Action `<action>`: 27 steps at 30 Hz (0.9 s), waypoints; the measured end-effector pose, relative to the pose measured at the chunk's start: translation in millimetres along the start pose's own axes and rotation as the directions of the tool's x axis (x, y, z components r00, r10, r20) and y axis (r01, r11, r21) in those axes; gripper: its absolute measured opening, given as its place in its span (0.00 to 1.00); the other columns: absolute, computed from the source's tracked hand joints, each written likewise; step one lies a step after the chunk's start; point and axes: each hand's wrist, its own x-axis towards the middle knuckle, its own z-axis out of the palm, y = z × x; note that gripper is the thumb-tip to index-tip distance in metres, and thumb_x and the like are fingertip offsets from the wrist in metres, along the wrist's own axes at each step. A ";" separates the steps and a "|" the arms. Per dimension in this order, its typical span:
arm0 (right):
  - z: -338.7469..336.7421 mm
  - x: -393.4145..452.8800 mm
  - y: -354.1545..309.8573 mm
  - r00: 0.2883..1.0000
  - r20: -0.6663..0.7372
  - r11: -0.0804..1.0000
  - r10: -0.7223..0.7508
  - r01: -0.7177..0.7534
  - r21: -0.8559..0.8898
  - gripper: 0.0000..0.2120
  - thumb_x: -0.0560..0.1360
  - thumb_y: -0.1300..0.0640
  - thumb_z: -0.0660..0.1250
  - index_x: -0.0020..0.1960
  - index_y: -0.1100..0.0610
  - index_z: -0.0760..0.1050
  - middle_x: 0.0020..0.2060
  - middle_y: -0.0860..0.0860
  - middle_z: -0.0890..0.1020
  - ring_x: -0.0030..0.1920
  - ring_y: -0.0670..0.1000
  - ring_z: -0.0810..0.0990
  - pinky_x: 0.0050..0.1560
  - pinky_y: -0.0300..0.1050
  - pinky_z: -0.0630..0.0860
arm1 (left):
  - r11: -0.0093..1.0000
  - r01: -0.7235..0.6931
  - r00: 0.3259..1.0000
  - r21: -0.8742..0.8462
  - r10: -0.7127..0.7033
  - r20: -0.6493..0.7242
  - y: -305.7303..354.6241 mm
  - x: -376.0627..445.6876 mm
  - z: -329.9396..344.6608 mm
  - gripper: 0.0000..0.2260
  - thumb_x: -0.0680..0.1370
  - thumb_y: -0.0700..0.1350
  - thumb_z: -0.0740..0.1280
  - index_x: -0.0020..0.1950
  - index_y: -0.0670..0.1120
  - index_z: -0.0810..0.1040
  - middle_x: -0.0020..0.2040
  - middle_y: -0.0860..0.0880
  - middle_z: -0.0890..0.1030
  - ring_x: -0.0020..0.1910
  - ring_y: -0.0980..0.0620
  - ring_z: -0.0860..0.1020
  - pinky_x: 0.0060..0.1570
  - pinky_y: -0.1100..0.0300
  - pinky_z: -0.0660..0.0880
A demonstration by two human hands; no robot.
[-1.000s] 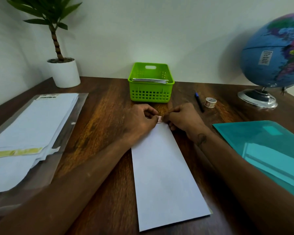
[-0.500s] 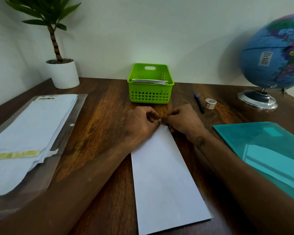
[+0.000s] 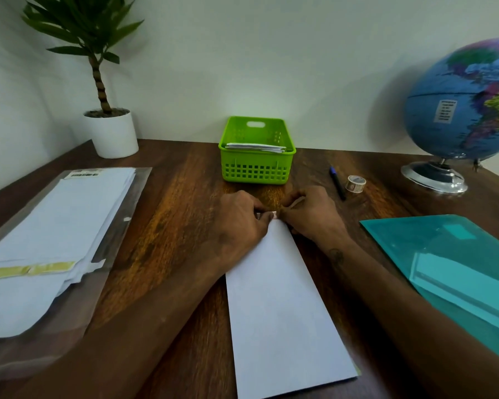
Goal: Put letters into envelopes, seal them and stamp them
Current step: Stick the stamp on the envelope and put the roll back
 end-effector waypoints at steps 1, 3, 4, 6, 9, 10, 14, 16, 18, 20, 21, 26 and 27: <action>-0.5 -2.9 1.9 1.000 -0.014 1.000 -0.014 0.014 -0.015 0.05 0.75 0.59 0.76 0.43 0.52 0.82 0.38 0.50 0.86 0.31 0.45 0.85 0.28 0.35 0.78 | 1.000 -0.012 1.000 0.011 0.012 0.012 -0.9 -1.5 -0.9 0.08 0.75 0.52 0.73 0.50 0.52 0.88 0.44 0.53 0.88 0.38 0.58 0.81 0.36 0.74 0.71; -1.8 -10.0 5.2 0.997 -0.049 0.998 -0.058 0.057 -0.020 0.07 0.77 0.60 0.73 0.42 0.51 0.81 0.35 0.49 0.85 0.31 0.44 0.85 0.32 0.37 0.80 | 0.997 -0.039 0.998 0.059 0.037 0.041 -3.1 -4.7 -3.4 0.10 0.77 0.54 0.70 0.54 0.53 0.87 0.46 0.53 0.87 0.40 0.56 0.82 0.38 0.66 0.74; -2.1 -14.0 6.9 0.993 -0.067 0.995 -0.096 0.095 -0.028 0.07 0.78 0.61 0.71 0.45 0.51 0.82 0.36 0.49 0.86 0.33 0.45 0.85 0.36 0.40 0.82 | 0.995 -0.049 0.998 0.089 0.045 0.047 -3.8 -6.4 -4.1 0.11 0.78 0.55 0.69 0.56 0.54 0.87 0.47 0.53 0.87 0.41 0.54 0.82 0.38 0.64 0.73; -3.3 -22.3 7.6 0.979 -0.068 0.978 -0.195 0.189 -0.083 0.10 0.81 0.62 0.66 0.56 0.53 0.84 0.45 0.49 0.84 0.44 0.48 0.84 0.45 0.45 0.81 | 0.991 -0.056 0.997 0.122 0.049 0.062 -3.5 -9.9 -6.6 0.12 0.79 0.54 0.67 0.58 0.54 0.86 0.47 0.52 0.87 0.40 0.52 0.82 0.39 0.62 0.75; -4.1 -34.5 7.9 0.946 0.107 0.892 -0.308 0.326 -0.314 0.17 0.83 0.57 0.61 0.67 0.47 0.81 0.58 0.51 0.75 0.57 0.49 0.73 0.51 0.42 0.71 | 0.995 -0.044 0.996 0.095 0.037 0.079 -1.3 -14.3 -10.6 0.12 0.78 0.51 0.67 0.58 0.53 0.86 0.46 0.49 0.86 0.40 0.49 0.82 0.43 0.56 0.80; -3.9 -38.9 7.1 0.936 0.162 0.842 -0.313 0.353 -0.408 0.18 0.83 0.54 0.59 0.70 0.44 0.79 0.61 0.51 0.73 0.60 0.51 0.71 0.55 0.45 0.70 | 0.994 -0.050 0.997 0.101 0.043 0.070 -0.2 -15.4 -12.1 0.12 0.78 0.51 0.67 0.58 0.53 0.86 0.46 0.49 0.86 0.41 0.49 0.82 0.43 0.57 0.80; -4.7 -46.6 3.9 0.959 0.166 0.759 -0.230 0.283 -0.586 0.22 0.83 0.44 0.52 0.74 0.39 0.72 0.67 0.51 0.70 0.68 0.55 0.65 0.66 0.59 0.68 | 0.977 -0.083 0.995 0.195 0.071 0.064 3.2 -19.1 -12.4 0.13 0.79 0.50 0.64 0.60 0.54 0.84 0.48 0.48 0.84 0.45 0.48 0.82 0.44 0.56 0.77; -3.5 -48.5 2.7 0.964 0.166 0.756 -0.207 0.266 -0.599 0.23 0.82 0.42 0.51 0.74 0.41 0.71 0.68 0.52 0.70 0.69 0.56 0.65 0.68 0.61 0.67 | 0.962 -0.076 0.995 0.261 0.056 0.082 4.7 -22.1 -13.6 0.15 0.80 0.50 0.61 0.62 0.52 0.82 0.51 0.47 0.82 0.49 0.48 0.80 0.48 0.54 0.77; -2.6 -50.9 3.5 0.968 0.155 0.767 -0.199 0.252 -0.591 0.22 0.83 0.42 0.51 0.73 0.44 0.72 0.69 0.52 0.71 0.70 0.56 0.65 0.68 0.62 0.66 | 0.948 -0.003 0.999 0.317 -0.011 0.042 2.3 -23.4 -18.5 0.17 0.80 0.49 0.60 0.65 0.50 0.80 0.57 0.46 0.81 0.56 0.46 0.78 0.57 0.52 0.75; -5.8 -55.2 5.3 0.978 0.112 0.814 -0.176 0.209 -0.542 0.22 0.85 0.42 0.51 0.74 0.48 0.71 0.72 0.54 0.71 0.72 0.58 0.65 0.69 0.63 0.66 | 0.912 0.134 0.991 0.387 -0.117 -0.068 -2.3 -26.8 -26.5 0.15 0.80 0.49 0.59 0.61 0.47 0.81 0.60 0.43 0.80 0.61 0.44 0.75 0.62 0.49 0.71; -8.9 -58.2 5.8 0.981 0.097 0.841 -0.169 0.195 -0.505 0.22 0.85 0.41 0.52 0.73 0.49 0.71 0.71 0.54 0.73 0.72 0.59 0.67 0.70 0.63 0.66 | 0.886 0.194 0.981 0.422 -0.167 -0.101 -4.5 -29.6 -30.4 0.15 0.81 0.50 0.58 0.57 0.45 0.81 0.61 0.42 0.80 0.62 0.43 0.75 0.64 0.49 0.70; -16.7 -91.9 10.9 0.964 0.224 0.859 -0.146 0.236 -0.455 0.33 0.76 0.23 0.50 0.64 0.45 0.77 0.65 0.50 0.76 0.68 0.56 0.72 0.67 0.54 0.71 | 0.860 0.279 0.958 0.427 -0.279 -0.063 -11.6 -43.4 -41.5 0.19 0.83 0.53 0.55 0.49 0.43 0.80 0.57 0.41 0.80 0.58 0.43 0.76 0.60 0.47 0.74; -15.4 -97.8 12.5 0.958 0.257 0.845 -0.130 0.243 -0.476 0.40 0.75 0.21 0.49 0.74 0.46 0.72 0.73 0.50 0.71 0.73 0.55 0.68 0.73 0.56 0.68 | 0.872 0.273 0.959 0.407 -0.280 -0.045 -11.0 -42.8 -42.1 0.18 0.83 0.53 0.55 0.50 0.44 0.80 0.57 0.41 0.80 0.58 0.44 0.76 0.60 0.47 0.75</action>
